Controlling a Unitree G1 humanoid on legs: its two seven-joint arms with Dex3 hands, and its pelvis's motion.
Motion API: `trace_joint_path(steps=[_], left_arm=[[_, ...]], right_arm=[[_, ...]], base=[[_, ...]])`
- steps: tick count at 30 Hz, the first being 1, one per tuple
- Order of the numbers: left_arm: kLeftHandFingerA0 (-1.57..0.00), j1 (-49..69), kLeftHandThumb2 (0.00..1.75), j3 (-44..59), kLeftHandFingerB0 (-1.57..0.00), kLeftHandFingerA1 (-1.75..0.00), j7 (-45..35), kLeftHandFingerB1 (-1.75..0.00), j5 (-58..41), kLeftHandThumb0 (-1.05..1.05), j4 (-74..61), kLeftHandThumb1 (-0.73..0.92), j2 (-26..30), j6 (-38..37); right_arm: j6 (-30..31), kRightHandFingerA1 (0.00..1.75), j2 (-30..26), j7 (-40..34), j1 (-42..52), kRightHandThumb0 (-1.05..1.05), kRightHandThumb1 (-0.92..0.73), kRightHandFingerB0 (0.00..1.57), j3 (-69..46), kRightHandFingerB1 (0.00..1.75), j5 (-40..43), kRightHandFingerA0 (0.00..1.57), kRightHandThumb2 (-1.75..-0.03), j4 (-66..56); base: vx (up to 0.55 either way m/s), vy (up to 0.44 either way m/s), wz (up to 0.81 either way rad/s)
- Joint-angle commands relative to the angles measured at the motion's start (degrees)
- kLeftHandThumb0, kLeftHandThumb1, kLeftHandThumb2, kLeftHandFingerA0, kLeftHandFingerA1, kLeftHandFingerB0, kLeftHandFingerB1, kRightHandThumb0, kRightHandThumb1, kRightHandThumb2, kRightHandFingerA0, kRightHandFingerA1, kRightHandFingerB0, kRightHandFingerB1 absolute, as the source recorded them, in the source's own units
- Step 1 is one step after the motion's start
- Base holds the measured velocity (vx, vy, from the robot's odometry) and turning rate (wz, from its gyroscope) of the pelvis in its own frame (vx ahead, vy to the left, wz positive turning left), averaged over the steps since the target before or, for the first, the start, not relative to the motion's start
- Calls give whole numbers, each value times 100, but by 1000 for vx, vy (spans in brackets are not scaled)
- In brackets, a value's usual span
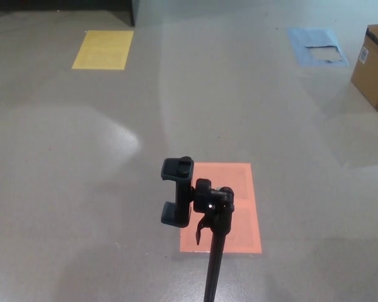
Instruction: A phone stand is kept on the floor and the robot uses both its hands to grab it and uses its left hand to extend the phone stand by pulling it upwards
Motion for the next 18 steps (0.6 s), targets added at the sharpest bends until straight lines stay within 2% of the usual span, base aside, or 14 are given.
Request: trace_joint_path(steps=[1, 4, 5, 6, 9, 10, 12, 15, 16, 18], left_arm=[[-19, -229, 65, 125, -25, -27, -287, -32, -387, -80, -430, 80, 153, -283], [-19, -317, 65, 135, -25, -27, -294, -32, -360, -80, -546, 80, 152, -152], [0, -538, 101, 81, 0, -49, -337, -46, -489, -38, -765, 39, 186, 133], [0, -869, 101, -9, 0, -49, -388, -46, -681, -38, -1083, 39, 246, 548], [0, -865, 101, 11, 0, -49, -412, -46, -699, -38, -1149, 39, 237, 644], [-19, -1177, 64, -62, -25, -27, -314, -31, -724, -82, -1409, 78, 239, 1036], [-19, -1697, 65, -156, -24, -27, -299, -31, -785, -83, -1636, 79, 306, 1437], [-19, -1750, 65, -154, -24, -27, -300, -31, -790, -83, -1683, 79, 300, 1528], [0, -2405, 100, -319, 0, -49, -249, -46, -783, -39, -2030, 37, 400, 2090], [0, -2629, 101, -396, 0, -49, -218, -47, -788, -39, -2207, 38, 416, 2362]], right_arm=[[-676, 8, -86, 48, -18, -105, -62, 0, -223, 13, 392, 0, -99, -91], [-606, 8, -88, 162, -57, -105, -62, 0, -274, 13, 467, 0, -99, -174], [-556, 0, -134, 317, -203, -103, -61, 0, -278, 9, 594, 0, -95, -251], [-472, 0, -215, 533, -422, -103, -61, 0, -272, 9, 785, 0, -95, -368], [-463, 0, -203, 595, -426, -103, -61, 0, -295, 9, 815, 0, -95, -377], [-306, 0, -244, 560, -700, -104, -63, 0, -295, 12, 638, 0, -100, -375], [-80, 0, -276, 667, -1078, -103, -62, 0, -225, 13, 576, 0, -101, -357], [-58, 0, -273, 703, -1125, -103, -62, 0, -234, 13, 576, 0, -101, -350], [9, 0, -140, 843, -1666, -99, -58, 0, -15, 16, 660, 0, -100, -242], [-61, 0, -83, 804, -1897, -100, -59, 0, 54, 14, 593, 0, -101, -134]], base=[[0, 0, 0], [0, 0, 0], [0, 0, 0], [0, 0, 0], [0, 0, 0], [0, 0, 0], [0, 0, 0], [0, 0, 0], [0, 0, 0], [0, 0, 0]])
